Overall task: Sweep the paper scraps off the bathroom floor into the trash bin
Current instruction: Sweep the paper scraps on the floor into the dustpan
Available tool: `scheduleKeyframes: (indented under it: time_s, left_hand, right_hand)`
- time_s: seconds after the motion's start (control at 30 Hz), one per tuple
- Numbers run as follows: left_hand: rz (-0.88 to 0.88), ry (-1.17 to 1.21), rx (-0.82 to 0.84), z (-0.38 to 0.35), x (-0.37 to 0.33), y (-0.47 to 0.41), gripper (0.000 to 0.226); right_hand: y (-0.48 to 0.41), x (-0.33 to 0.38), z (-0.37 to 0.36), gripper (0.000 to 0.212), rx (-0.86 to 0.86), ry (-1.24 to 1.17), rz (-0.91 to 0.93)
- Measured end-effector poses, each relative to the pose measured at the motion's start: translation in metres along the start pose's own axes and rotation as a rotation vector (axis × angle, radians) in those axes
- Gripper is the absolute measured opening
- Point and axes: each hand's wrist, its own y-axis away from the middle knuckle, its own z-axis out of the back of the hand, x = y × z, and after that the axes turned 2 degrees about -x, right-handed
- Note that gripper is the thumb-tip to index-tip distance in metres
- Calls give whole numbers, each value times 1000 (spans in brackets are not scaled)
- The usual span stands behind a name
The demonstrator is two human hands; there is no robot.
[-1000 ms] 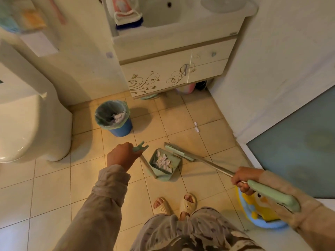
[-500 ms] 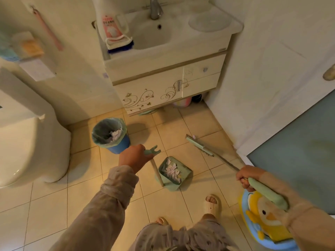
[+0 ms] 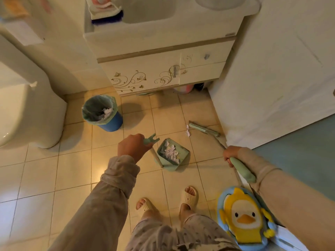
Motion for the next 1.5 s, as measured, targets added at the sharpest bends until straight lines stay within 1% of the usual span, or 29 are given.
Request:
scheduleKeyframes:
  time_s: [0.03,0.1,0.17,0.2,0.27,0.3,0.37,0.43,0.5,0.67,0.77,0.9,0.97,1.03,1.13,1.2,1.27,1.3,1.33,1.43,1.5]
  left_hand:
    - [7,-4,3,-1,-3,-2,48]
    - [12,-34,-5,-1,-8,-5,50]
    - [10,-58,-18,-1,-10,-9,51]
    - [8,-61,-19,0,-10,-11,50]
    - [1,-55,-21,2,-10,-14,48]
    - [-1,-52,-23,3,-10,-15,48]
    - [-5,-47,-26,5,-7,-15,48]
    - [-11,-39,-22,6,-5,-15,48]
    - [-10,-35,-17,6,-4,-14,47]
    - [8,-48,-30,4,-5,-10,46]
    - [8,-47,-21,3,-4,-5,47]
    - [14,-61,-18,1,-5,-3,46]
    - [17,-54,-17,0,-7,-5,45]
    - [20,-52,-22,0,-8,-6,45]
    - [16,-62,-32,0,-8,-8,45]
    - [12,-71,-39,0,-6,-9,45]
    - [12,-66,-36,0,-4,-9,46]
    - [12,-56,-35,1,-3,-9,46]
    - [11,-48,-37,1,-1,-9,45]
    - [10,-52,-56,0,-2,-4,45]
    - [13,-51,-59,-1,-3,2,45]
  right_hand:
    - [0,0,-2,53,9,61,6]
    - [-5,-4,-13,44,66,146,-3]
    - [-5,-17,-29,36,144,111,-49]
    - [-3,-23,-35,33,153,90,-61]
    - [-2,-36,-42,32,186,88,-55]
    - [-2,-43,-40,36,228,63,-48]
    - [0,-58,-28,45,306,-70,-26]
    - [2,-74,-11,48,321,-210,-27]
    - [4,-83,4,45,300,-294,-37]
    - [4,-74,29,45,258,-301,-67]
    - [2,-58,42,45,191,-294,-33]
    - [-9,-40,50,43,63,-374,64]
    - [-15,-30,45,41,25,-321,101]
    - [-20,-18,35,42,6,-173,82]
    - [-22,-9,14,39,81,141,10]
    - [-18,-17,-1,38,132,274,-11]
    - [-12,-31,-17,37,190,327,-17]
    - [-11,-41,-24,37,234,295,-30]
    - [-10,-50,-29,38,287,208,-53]
    - [-7,-74,-27,51,416,-100,-55]
    - [-11,-81,-16,58,458,-238,-49]
